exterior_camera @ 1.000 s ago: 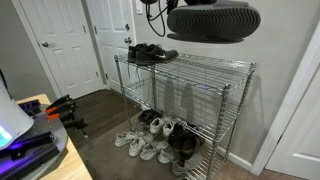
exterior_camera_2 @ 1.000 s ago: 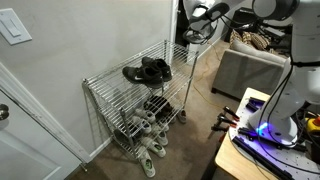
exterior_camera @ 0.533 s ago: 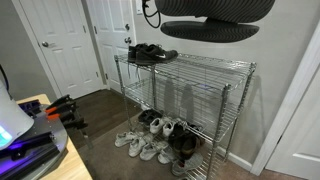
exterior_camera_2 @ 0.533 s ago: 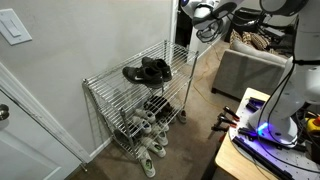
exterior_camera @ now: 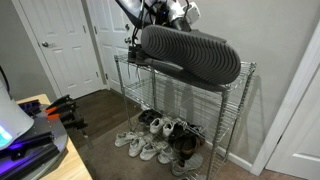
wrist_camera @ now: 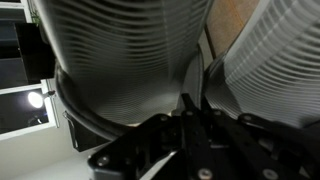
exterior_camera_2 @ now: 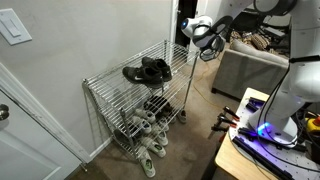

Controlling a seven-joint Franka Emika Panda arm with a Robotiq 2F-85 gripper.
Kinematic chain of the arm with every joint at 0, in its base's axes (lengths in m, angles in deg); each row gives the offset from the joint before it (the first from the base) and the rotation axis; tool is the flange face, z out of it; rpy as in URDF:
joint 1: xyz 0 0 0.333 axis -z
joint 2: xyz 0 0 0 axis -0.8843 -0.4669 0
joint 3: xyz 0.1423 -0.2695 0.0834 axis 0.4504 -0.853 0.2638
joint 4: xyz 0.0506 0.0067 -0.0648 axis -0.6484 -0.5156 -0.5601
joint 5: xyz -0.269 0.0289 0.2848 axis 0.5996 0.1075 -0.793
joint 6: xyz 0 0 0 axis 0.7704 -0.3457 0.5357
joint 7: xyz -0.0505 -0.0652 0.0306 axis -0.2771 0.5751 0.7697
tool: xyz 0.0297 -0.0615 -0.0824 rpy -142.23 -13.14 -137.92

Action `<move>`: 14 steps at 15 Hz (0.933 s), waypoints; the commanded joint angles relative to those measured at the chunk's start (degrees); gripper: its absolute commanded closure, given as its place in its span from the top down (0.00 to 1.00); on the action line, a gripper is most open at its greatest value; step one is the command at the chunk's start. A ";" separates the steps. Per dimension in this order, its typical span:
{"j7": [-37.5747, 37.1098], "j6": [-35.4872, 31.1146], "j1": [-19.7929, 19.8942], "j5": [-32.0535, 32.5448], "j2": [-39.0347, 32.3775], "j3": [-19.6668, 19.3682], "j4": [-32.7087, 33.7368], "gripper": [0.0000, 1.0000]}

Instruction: Remove the pair of grey slippers from the top rack and put them on the second rack from the top

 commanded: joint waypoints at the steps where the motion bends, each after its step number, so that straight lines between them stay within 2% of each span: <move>1: 2.75 2.24 3.68 -1.22 -2.03 3.57 -0.66 0.04; 8: 6.74 -0.44 6.78 -4.85 -5.93 6.55 -1.12 0.04; 14: 5.37 -14.90 7.75 -4.73 -7.19 5.47 -3.15 0.04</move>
